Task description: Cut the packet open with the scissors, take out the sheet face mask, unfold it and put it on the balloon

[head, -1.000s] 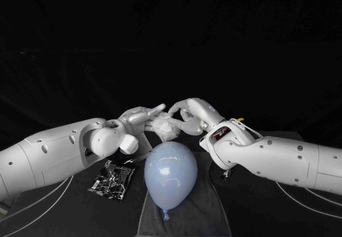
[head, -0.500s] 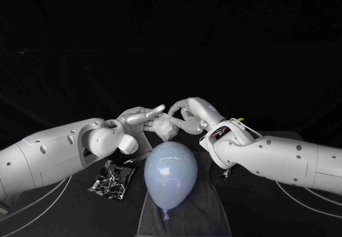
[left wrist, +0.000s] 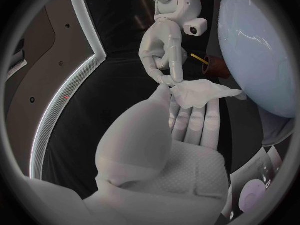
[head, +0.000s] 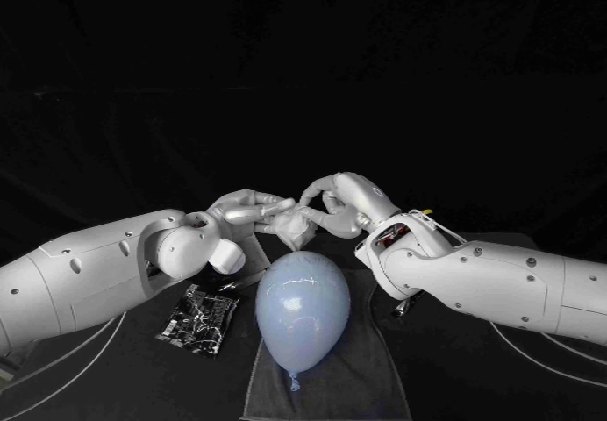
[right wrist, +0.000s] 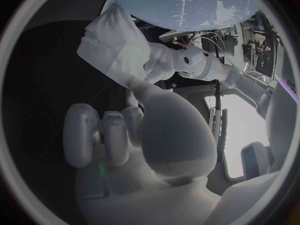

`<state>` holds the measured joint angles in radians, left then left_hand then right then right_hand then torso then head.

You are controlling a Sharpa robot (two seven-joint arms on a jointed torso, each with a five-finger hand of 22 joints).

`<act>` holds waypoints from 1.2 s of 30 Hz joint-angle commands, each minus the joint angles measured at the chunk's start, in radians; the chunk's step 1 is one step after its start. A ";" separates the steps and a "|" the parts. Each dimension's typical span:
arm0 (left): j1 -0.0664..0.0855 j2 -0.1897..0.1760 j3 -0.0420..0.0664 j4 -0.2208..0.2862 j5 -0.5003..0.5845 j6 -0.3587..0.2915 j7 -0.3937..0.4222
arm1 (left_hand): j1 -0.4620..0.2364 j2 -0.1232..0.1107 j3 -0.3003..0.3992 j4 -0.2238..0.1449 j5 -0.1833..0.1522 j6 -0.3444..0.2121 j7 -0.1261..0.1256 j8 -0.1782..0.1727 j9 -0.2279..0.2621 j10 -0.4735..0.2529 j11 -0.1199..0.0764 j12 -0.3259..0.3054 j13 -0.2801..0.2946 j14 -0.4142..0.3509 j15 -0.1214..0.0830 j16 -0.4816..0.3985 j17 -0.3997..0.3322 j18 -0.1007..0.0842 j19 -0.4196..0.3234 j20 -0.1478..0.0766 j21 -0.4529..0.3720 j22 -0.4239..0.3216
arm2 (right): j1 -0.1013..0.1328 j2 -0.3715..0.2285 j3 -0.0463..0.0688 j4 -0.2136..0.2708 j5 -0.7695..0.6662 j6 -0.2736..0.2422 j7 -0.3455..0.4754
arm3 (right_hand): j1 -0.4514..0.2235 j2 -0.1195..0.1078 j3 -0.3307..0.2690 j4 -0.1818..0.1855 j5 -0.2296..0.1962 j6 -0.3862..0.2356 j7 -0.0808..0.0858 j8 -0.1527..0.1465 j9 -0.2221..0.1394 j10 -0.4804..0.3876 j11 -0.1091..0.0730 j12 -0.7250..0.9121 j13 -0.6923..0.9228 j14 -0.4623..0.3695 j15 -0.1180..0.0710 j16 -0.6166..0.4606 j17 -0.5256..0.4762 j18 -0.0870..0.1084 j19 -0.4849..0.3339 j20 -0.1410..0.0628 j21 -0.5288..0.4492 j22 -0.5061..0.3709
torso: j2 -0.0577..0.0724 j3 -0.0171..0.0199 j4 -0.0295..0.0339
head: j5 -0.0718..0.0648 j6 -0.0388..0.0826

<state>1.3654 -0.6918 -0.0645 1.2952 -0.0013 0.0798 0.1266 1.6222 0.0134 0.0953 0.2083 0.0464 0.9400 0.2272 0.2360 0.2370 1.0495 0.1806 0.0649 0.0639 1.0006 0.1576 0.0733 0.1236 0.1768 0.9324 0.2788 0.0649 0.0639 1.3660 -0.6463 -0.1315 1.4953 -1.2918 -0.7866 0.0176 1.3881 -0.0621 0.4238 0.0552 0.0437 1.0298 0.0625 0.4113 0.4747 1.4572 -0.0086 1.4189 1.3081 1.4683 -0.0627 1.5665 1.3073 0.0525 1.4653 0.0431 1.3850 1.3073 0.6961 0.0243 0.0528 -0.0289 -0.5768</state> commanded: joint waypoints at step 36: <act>0.001 0.004 0.001 0.001 -0.068 -0.102 0.049 | -0.122 -0.129 0.598 -0.135 0.004 0.047 -0.044 0.142 0.086 0.143 -0.044 -0.001 0.001 0.048 -0.033 0.004 0.018 0.008 0.060 -0.043 0.031 0.006 | 0.000 -0.017 0.001 0.030 0.001 0.018 0.028 | 0.001 0.000 0.010 -0.002 0.005 0.001 -0.002 0.010 0.003 0.028 -0.003 0.008 0.147 0.103 -0.008 0.004 0.264 -0.017 0.044 -0.006 0.004 0.217 | 0.000 0.0001 -0.0001 | 0.001 -0.006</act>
<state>1.3655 -0.6888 -0.0644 1.2948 -0.0489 0.0193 0.1490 1.5046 -0.1171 0.6891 0.0715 0.0433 0.9887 0.1877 0.3743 0.2738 1.1873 0.1357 0.0648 0.0634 1.0440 0.1252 0.0734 0.1409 0.1688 0.9860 0.2352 0.0920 0.0682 1.3660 -0.6610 -0.1316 1.5211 -1.2899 -0.7784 0.0241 1.3840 -0.0662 0.4283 0.0538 0.0463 1.0265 0.0624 0.4157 0.4763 1.4554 -0.0104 1.4225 1.3079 1.4680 -0.0624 1.5659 1.3073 0.0525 1.4647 0.0408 1.3843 1.3073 0.6963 0.0242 0.0525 -0.0277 -0.5824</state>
